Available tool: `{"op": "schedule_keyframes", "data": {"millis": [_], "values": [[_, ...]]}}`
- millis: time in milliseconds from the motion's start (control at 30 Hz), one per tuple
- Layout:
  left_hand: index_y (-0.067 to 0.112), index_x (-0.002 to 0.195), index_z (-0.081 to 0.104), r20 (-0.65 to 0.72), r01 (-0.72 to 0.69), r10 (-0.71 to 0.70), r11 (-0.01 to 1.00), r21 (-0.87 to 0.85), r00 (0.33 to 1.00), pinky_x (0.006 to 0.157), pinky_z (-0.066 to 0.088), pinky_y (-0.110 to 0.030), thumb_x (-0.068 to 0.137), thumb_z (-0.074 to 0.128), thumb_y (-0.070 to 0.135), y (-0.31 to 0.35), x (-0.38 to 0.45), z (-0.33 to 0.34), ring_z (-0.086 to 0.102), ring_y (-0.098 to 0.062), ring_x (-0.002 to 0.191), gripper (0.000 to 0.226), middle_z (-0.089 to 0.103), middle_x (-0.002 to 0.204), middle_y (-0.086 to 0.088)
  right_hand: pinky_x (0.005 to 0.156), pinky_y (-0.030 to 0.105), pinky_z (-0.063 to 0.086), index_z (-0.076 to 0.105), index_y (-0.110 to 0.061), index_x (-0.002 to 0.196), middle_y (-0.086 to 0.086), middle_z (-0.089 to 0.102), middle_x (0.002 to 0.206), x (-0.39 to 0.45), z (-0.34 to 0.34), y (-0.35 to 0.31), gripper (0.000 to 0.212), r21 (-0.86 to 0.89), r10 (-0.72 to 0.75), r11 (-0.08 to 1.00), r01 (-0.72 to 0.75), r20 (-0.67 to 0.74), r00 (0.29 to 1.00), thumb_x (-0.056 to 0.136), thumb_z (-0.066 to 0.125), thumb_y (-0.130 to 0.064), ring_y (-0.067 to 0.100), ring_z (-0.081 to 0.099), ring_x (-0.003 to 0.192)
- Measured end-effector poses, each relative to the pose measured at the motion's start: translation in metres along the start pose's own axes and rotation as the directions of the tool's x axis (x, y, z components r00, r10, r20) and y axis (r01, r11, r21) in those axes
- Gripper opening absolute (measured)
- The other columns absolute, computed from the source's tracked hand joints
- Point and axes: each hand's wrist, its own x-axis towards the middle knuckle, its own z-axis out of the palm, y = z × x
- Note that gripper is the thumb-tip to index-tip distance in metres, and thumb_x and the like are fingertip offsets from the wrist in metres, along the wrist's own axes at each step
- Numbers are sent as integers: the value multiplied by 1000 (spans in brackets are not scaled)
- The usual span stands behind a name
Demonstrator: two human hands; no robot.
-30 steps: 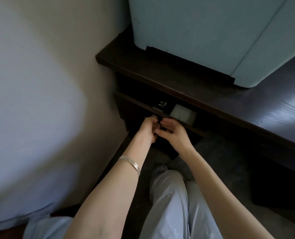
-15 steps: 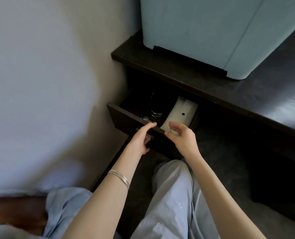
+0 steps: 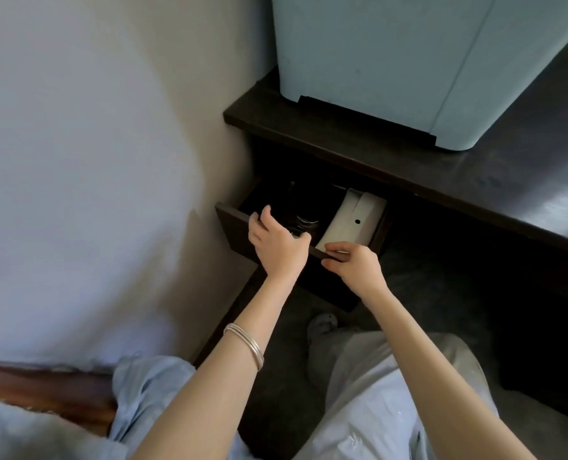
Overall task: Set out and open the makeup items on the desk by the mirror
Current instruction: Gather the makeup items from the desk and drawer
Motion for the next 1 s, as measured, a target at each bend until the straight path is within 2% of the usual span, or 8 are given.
{"op": "schedule_keyframes", "data": {"millis": [67,167,333,500,700,833,900,1000], "values": [[15,131,49,94,-254,238,936,244,967,115,26,-41,89,59,26,-11,0,1,17,-26,142,45,32,149,-8,88,19,43,64,-15,118,0,68,115,-2,2,1,36,-3,11,1000,-11,4,1000,83,69,-14,10,61,110],[16,111,66,339,-346,217,854,389,915,118,10,-46,97,43,33,-21,-1,3,28,-22,139,32,50,137,-5,87,17,43,65,-16,116,-2,69,113,-9,6,2,33,-10,20,1000,-19,27,999,83,69,-17,7,62,106],[19,110,67,280,-313,187,791,526,942,118,8,-47,97,41,34,-37,-16,-8,38,-21,132,33,60,125,-3,62,-1,41,67,-18,113,-6,71,104,-33,18,8,29,72,54,996,-60,86,995,83,69,-19,-4,61,84],[24,105,69,265,-309,186,762,570,946,119,2,-42,95,45,34,-63,-31,-26,46,-16,124,28,65,115,4,87,13,42,62,-19,121,-6,69,114,-62,40,13,35,24,35,999,-39,153,988,87,66,-22,2,62,102],[23,107,67,259,-335,227,778,531,939,119,2,-41,95,46,31,-66,-34,-28,49,-13,122,25,65,114,5,88,16,42,61,-17,123,-4,67,116,-63,36,11,34,67,58,995,-71,184,981,89,63,-19,6,62,104],[20,112,64,286,-356,228,738,573,931,119,9,-40,95,50,28,-62,-21,-29,33,-17,139,24,56,130,1,88,19,39,61,-20,121,-9,64,109,-49,26,6,31,186,99,970,-154,278,955,90,62,-21,7,57,105],[18,114,63,274,-377,265,734,564,925,115,24,-36,94,52,25,-60,-12,-28,33,-19,138,24,54,132,-1,95,23,40,58,-21,124,-9,62,111,-37,22,2,34,216,108,959,-183,319,942,90,62,-21,8,55,106],[17,123,56,307,-310,167,805,507,937,89,46,-33,92,56,23,-50,11,-22,48,-20,119,32,54,127,-3,101,27,40,52,-18,130,-8,58,115,-12,24,-2,43,183,99,969,-163,316,943,88,63,-17,11,54,110]]}}
